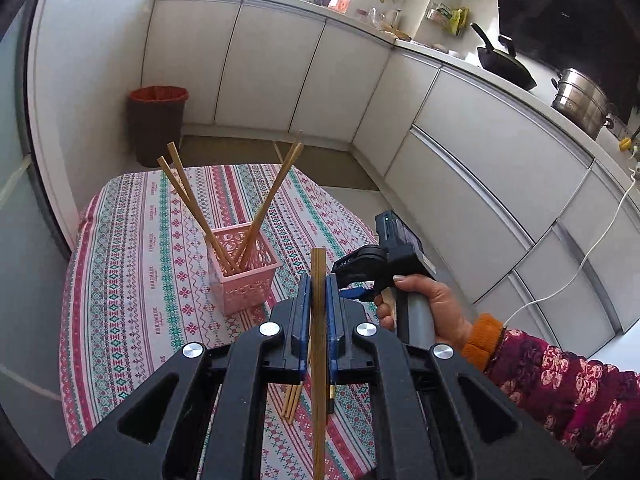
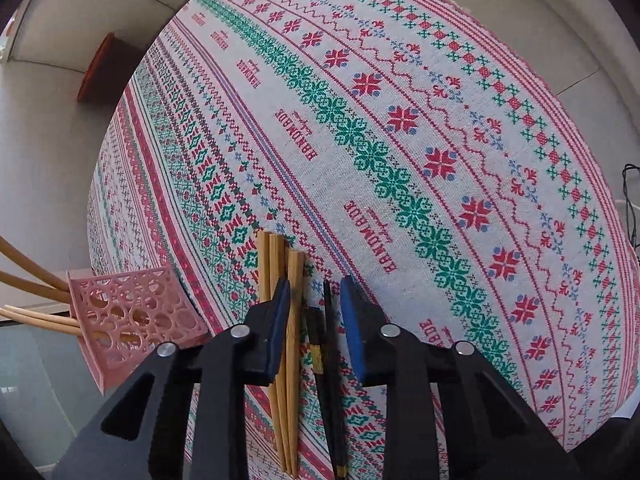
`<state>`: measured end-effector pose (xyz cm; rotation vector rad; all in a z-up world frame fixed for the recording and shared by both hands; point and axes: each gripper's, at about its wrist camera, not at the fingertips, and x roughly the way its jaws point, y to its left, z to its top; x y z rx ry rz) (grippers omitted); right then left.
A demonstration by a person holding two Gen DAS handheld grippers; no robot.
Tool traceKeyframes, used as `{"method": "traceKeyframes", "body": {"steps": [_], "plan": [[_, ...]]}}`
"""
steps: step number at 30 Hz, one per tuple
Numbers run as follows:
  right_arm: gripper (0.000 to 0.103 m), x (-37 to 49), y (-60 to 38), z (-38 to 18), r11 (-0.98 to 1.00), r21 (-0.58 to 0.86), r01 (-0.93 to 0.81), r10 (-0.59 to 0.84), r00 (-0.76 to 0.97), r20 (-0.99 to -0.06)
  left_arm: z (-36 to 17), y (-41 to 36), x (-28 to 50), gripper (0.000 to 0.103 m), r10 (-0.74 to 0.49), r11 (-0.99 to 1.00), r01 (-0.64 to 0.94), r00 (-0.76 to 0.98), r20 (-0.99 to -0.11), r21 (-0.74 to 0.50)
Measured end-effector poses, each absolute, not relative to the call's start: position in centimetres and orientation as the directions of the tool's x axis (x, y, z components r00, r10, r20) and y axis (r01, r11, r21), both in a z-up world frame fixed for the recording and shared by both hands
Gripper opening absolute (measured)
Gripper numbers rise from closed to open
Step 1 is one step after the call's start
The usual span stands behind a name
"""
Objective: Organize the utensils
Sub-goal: 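Close the left gripper on a chopstick while the right gripper grasps another, then lift both chopsticks upright and carry them toward the pink basket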
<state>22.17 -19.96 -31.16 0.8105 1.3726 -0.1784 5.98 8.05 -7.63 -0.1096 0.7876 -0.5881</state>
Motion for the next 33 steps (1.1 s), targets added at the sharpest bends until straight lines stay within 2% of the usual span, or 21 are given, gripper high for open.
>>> {"method": "traceKeyframes", "body": {"steps": [2,16,18,28,33], "plan": [[0.014,22.6,-19.7,-31.3,0.723,0.413,0.553,0.340,0.236,-0.910,-7.7,8.4,6.0,0.007,-0.542,0.832,0.456,0.554,-0.632,-0.314],[0.016,25.7,-17.7,-31.6,0.754,0.342,0.561,0.286,0.189,-0.939,-7.8,9.1,6.5,0.007,-0.546,0.832,0.445,0.554,-0.629,-0.330],[0.009,25.8,-17.8,-31.6,0.757,0.341,0.557,0.276,0.201,-0.940,-7.5,9.1,6.2,0.007,-0.548,0.830,0.451,0.557,-0.624,-0.327],[0.008,21.5,-20.2,-29.6,0.708,0.477,0.521,0.319,0.367,-0.874,-6.4,9.5,4.9,0.006,-0.540,0.837,0.451,0.581,-0.610,-0.311],[0.008,19.3,-21.0,-24.8,0.705,0.539,0.461,0.307,0.488,-0.817,-5.8,9.4,4.3,0.006,-0.529,0.844,0.447,0.596,-0.604,-0.297]]}}
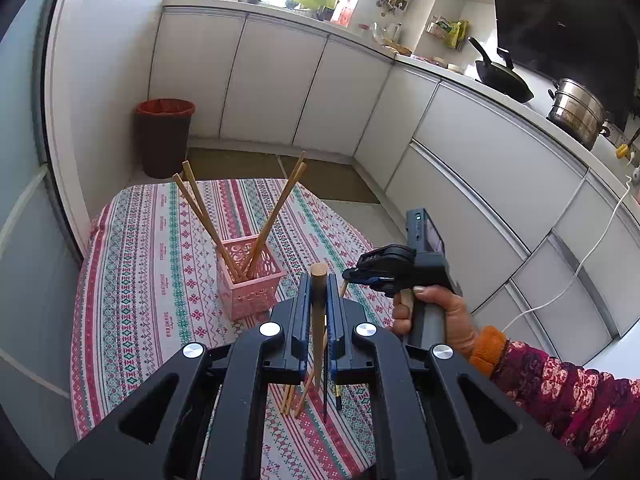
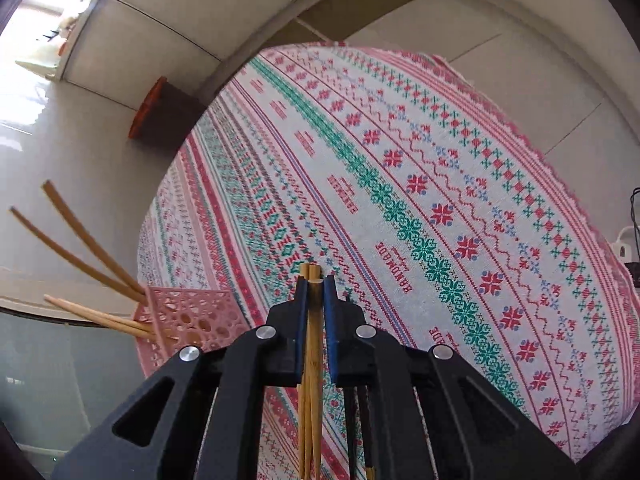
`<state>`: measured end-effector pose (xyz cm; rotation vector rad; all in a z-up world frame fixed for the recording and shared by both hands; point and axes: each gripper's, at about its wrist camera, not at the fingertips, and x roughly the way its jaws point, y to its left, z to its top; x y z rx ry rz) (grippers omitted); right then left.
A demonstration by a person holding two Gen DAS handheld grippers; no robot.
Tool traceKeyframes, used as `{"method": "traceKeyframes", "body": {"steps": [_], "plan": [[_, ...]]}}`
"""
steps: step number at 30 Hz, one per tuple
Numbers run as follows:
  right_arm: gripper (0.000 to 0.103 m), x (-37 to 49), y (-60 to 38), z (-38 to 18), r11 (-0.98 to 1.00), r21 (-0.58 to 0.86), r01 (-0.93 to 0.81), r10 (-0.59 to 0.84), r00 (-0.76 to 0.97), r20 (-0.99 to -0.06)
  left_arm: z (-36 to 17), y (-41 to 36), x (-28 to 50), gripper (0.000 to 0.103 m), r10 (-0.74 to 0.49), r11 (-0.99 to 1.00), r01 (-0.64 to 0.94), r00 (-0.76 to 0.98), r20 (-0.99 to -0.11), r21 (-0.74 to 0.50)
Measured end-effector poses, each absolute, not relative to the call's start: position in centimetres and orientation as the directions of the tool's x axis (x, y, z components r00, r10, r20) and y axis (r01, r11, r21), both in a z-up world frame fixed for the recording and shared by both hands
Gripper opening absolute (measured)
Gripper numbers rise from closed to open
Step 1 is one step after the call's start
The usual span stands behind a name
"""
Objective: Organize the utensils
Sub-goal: 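Lift both chopsticks upright and carry them toward the pink basket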
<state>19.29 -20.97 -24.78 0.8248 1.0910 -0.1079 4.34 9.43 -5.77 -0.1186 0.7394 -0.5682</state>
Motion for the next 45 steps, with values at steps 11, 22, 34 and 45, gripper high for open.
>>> {"method": "traceKeyframes", "body": {"steps": [11,22,34,45], "plan": [[0.008,11.4,-19.4,-13.9,0.823,0.497,0.274,0.217,0.658,-0.721,-4.3,9.3,3.2,0.006,-0.494,0.866,0.418,0.640,-0.588,-0.273],[0.008,8.8,-18.2,-3.1,0.890,0.437,0.134,0.170,0.790,-0.589,-0.3,8.9,4.7,0.006,-0.408,0.913,0.346,0.737,-0.538,-0.218],[0.008,13.1,-16.5,3.2,0.911,0.410,0.040,0.175,0.864,-0.472,4.6,8.6,10.1,0.006,-0.287,0.957,0.242,0.849,-0.444,-0.158],[0.008,16.8,-13.4,-1.4,0.928,0.372,0.011,0.197,0.834,-0.516,-2.4,8.4,14.4,0.007,-0.251,0.967,0.182,0.799,-0.546,-0.178]]}}
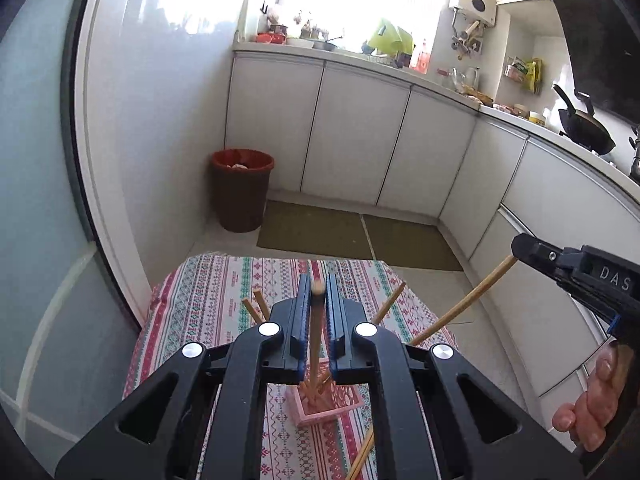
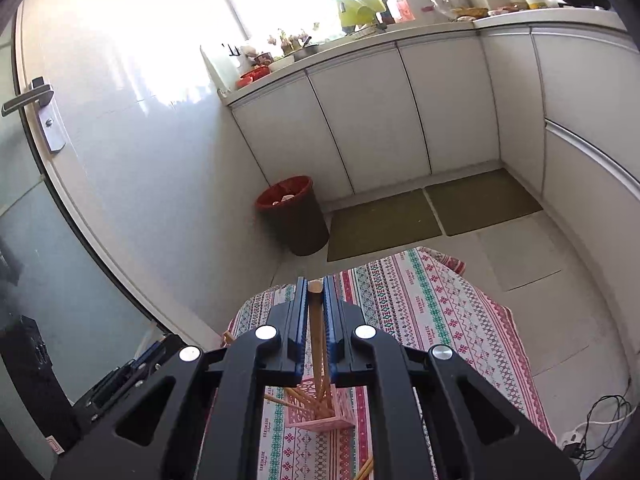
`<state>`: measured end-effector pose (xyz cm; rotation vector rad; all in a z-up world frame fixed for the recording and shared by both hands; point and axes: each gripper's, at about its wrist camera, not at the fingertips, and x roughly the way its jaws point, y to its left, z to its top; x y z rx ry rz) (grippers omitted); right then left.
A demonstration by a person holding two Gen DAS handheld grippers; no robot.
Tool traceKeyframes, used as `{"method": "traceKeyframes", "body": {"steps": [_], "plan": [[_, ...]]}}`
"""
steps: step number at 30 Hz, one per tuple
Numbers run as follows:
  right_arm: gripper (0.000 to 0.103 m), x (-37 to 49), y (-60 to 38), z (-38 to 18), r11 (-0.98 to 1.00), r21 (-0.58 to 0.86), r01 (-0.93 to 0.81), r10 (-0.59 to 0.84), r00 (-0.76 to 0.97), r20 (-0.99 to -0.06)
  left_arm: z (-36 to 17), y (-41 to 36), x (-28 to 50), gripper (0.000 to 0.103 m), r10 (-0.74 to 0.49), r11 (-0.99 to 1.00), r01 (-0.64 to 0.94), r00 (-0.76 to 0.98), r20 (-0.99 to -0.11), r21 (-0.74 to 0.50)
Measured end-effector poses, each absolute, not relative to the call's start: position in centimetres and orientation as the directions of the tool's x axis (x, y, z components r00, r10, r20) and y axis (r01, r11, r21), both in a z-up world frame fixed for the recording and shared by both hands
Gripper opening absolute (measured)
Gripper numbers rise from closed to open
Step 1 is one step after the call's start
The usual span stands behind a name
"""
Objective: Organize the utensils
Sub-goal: 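Open both grippers to drop the chopsticks into the pink basket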
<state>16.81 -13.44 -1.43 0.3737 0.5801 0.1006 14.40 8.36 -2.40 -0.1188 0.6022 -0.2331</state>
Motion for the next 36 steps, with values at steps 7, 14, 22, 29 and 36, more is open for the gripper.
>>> {"method": "traceKeyframes", "body": {"steps": [7,14,22,29,36], "plan": [[0.008,17.2,-12.0,-2.1,0.943,0.333,0.001,0.184,0.832,-0.523,-0.9,10.5,13.2,0.016,-0.259,0.958,0.154,0.829,-0.495,-0.243],[0.009,18.3,-10.7,-3.7,0.953,0.303,0.006,0.169,0.821,-0.546,0.1,11.1,12.9,0.021,-0.254,0.957,0.146,0.841,-0.477,-0.251],[0.027,19.3,-10.1,-6.2,0.967,0.252,0.046,0.125,0.776,-0.619,-0.5,10.6,12.8,0.032,-0.238,0.965,0.142,0.828,-0.507,-0.220],[0.042,17.5,-10.0,-5.2,0.980,0.189,0.056,0.070,0.798,-0.598,-0.6,9.8,12.1,0.045,-0.208,0.975,0.136,0.832,-0.514,-0.174],[0.072,14.1,-10.7,-4.7,0.984,0.098,0.146,-0.071,0.841,-0.537,-0.9,9.3,10.5,0.071,-0.145,0.988,0.097,0.844,-0.516,-0.119]]}}
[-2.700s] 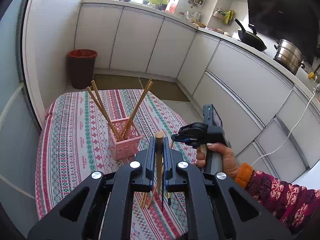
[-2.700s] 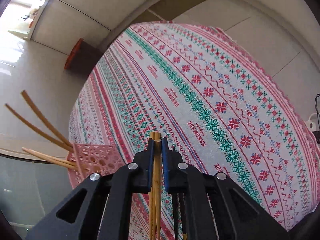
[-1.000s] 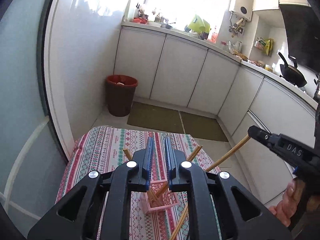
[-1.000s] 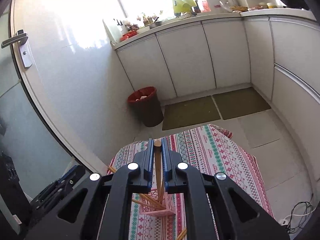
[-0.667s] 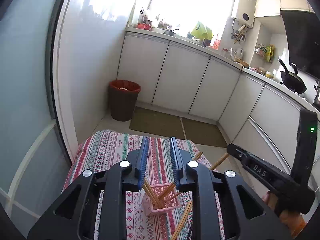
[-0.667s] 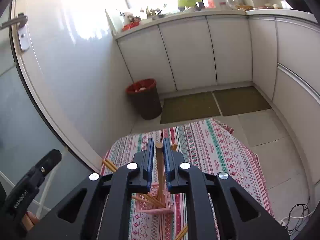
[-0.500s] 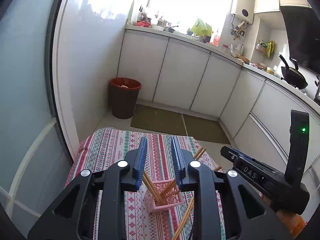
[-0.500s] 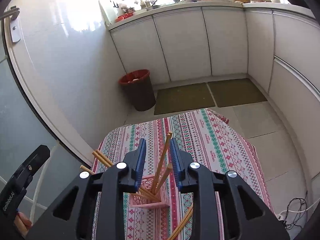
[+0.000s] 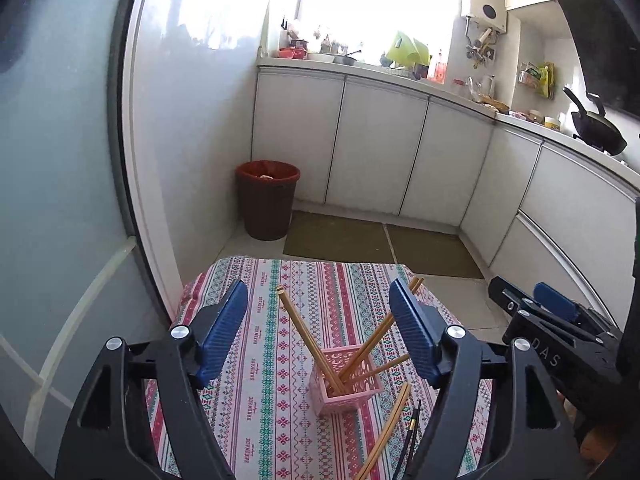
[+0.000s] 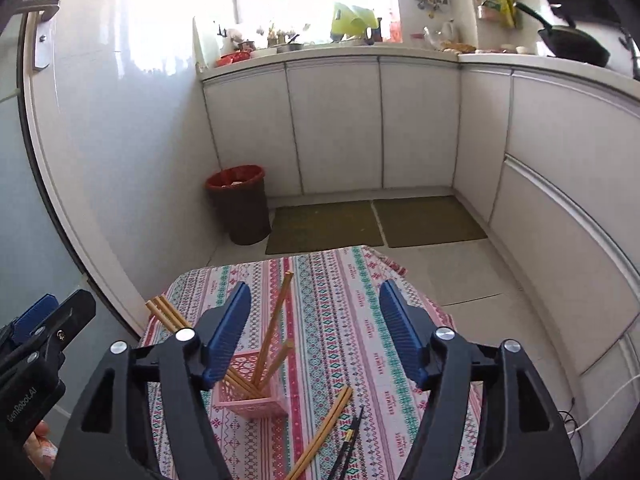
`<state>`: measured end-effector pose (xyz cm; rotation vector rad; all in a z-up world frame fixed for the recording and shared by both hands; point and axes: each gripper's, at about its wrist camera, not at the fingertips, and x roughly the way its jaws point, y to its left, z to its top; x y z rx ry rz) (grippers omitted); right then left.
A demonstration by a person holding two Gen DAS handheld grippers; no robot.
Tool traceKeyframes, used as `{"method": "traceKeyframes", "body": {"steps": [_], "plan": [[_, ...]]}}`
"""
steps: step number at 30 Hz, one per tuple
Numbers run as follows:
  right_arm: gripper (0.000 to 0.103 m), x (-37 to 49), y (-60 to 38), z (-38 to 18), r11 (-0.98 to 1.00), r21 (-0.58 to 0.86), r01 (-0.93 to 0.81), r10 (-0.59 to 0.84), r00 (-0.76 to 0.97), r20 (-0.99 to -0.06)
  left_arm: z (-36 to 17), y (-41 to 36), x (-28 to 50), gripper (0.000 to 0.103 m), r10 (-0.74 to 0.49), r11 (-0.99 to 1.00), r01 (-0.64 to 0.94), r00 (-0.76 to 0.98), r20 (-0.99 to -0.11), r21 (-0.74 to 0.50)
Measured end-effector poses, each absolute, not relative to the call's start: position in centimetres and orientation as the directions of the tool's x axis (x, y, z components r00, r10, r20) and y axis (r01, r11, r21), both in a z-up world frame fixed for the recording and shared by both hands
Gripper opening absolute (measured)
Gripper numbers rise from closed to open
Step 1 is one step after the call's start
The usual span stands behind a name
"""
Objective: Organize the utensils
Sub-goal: 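Open both grippers to drop the chopsticks into the pink basket, then move both open grippers back over the remaining chopsticks and pen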
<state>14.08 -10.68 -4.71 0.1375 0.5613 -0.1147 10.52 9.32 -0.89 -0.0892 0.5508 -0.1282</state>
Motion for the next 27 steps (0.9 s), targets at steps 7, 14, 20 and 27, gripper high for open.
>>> {"method": "traceKeyframes", "body": {"steps": [7,14,20,27], "plan": [[0.092,10.3,-11.6,-5.0,0.967,0.053,0.248,-0.192,0.853,-0.486,-1.3,8.7,8.5,0.085,-0.126,0.992,0.095,0.850,-0.512,-0.085],[0.096,8.6,-12.1,-5.9,0.964,0.036,0.265,-0.211,0.835,-0.508,-1.6,8.1,6.7,0.096,-0.125,0.992,0.099,0.853,-0.508,-0.078],[0.096,7.2,-13.2,-6.2,0.956,0.063,0.286,-0.212,0.822,-0.529,-2.2,7.4,6.1,0.096,-0.126,0.992,0.111,0.840,-0.527,-0.060],[0.096,5.8,-14.8,-7.6,0.948,0.078,0.310,-0.214,0.797,-0.565,-3.1,6.3,5.8,0.096,-0.130,0.990,0.136,0.824,-0.551,-0.030]]}}
